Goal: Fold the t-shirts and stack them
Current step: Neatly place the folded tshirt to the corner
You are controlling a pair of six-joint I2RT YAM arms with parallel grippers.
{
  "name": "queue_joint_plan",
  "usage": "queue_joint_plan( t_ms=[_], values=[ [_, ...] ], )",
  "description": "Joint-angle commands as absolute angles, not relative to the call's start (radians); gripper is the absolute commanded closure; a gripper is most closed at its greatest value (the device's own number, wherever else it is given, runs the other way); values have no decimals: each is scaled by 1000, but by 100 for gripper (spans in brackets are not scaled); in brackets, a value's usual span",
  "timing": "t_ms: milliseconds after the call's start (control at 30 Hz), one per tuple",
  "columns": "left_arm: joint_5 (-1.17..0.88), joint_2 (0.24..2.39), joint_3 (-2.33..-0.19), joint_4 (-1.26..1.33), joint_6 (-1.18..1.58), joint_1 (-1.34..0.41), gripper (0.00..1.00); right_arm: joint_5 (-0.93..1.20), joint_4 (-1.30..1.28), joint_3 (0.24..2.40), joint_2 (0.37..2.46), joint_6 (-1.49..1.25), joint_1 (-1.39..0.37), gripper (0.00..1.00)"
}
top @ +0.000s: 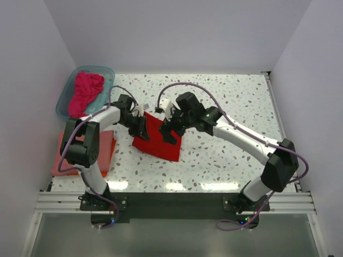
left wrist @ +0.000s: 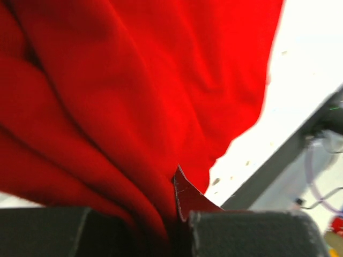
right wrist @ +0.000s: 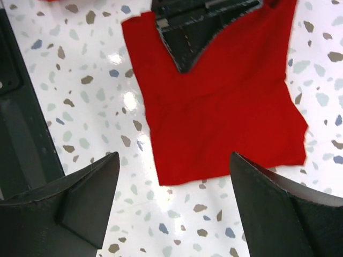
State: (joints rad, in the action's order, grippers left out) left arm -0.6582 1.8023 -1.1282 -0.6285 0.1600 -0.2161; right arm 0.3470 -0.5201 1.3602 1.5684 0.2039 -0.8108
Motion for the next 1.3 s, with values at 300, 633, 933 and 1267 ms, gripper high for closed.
queue_joint_plan(
  t_ms=[300, 633, 933, 1267],
  values=[
    [-329, 1609, -1175, -911, -121, -170, 100, 187, -644, 1307, 1460, 324, -811, 12],
    [-137, 1523, -1213, -1041, -279, -111, 100, 133, -672, 1249, 1457, 399, -807, 11],
    [-273, 1350, -1164, -1203, -386, 29, 100, 106, -667, 1200, 1450, 425, -807, 11],
    [-279, 1166, -1232, -1315, -397, 57, 100, 98, -669, 1181, 1448, 448, -808, 11]
  ],
)
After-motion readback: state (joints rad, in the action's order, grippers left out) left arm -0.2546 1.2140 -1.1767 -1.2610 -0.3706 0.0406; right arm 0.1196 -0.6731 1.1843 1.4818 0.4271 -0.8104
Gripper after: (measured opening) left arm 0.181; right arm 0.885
